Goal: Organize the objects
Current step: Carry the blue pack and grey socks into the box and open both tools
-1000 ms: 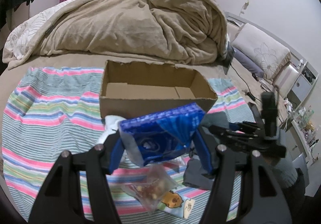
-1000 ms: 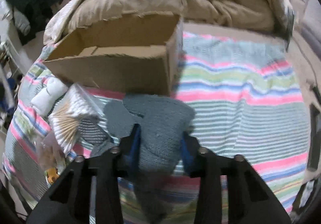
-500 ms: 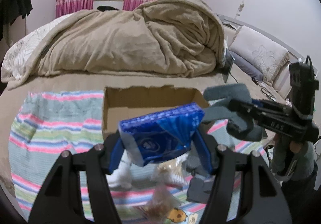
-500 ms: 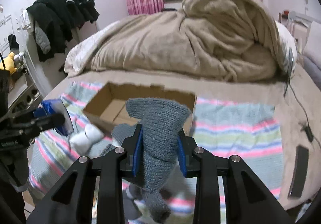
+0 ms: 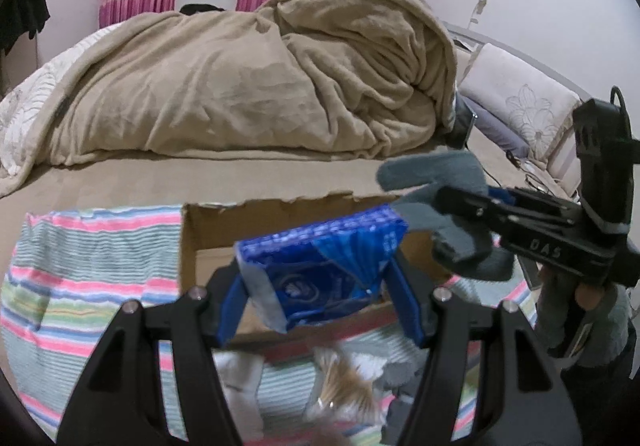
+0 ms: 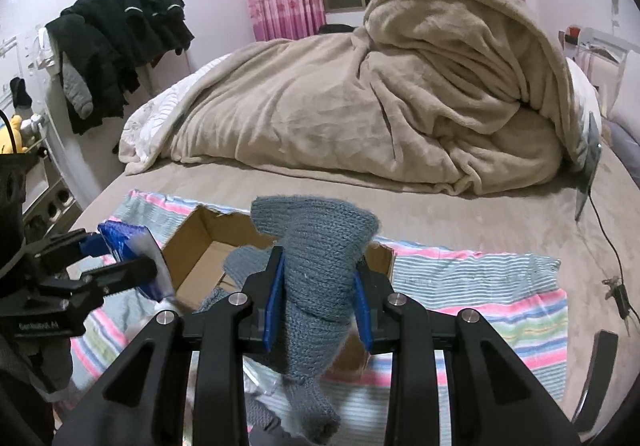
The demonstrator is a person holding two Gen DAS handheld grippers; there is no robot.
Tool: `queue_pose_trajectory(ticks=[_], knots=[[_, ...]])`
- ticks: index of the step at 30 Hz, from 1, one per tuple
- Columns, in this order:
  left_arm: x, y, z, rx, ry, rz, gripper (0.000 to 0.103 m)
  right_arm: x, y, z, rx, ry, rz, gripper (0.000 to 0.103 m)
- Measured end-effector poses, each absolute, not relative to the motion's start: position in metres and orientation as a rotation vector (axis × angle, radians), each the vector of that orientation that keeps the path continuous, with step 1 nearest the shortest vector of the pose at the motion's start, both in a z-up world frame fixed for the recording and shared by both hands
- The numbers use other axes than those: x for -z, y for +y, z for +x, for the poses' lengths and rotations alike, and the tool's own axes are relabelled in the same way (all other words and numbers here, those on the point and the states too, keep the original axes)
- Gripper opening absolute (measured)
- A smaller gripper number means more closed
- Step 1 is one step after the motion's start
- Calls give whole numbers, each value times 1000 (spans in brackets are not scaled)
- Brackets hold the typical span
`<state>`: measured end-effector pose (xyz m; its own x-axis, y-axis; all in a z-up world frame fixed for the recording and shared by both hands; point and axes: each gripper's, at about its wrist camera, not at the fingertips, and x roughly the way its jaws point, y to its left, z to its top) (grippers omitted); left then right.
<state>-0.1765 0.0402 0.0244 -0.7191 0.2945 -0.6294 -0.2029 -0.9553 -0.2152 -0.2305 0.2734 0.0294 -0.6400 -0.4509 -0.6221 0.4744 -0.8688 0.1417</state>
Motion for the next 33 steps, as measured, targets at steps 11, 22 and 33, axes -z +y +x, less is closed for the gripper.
queue_pose_trajectory(ticks=[11, 22, 33], knots=[[25, 57, -220, -2589, -212, -1154, 64, 15, 266, -267, 2443, 36, 1031, 33], [39, 69, -225, -2575, -164, -1232, 74, 23, 278, -277, 2446, -29, 1049, 50], [7, 51, -189, -2646, -199, -1151, 89, -11, 288, -236, 2464, 7, 990, 59]])
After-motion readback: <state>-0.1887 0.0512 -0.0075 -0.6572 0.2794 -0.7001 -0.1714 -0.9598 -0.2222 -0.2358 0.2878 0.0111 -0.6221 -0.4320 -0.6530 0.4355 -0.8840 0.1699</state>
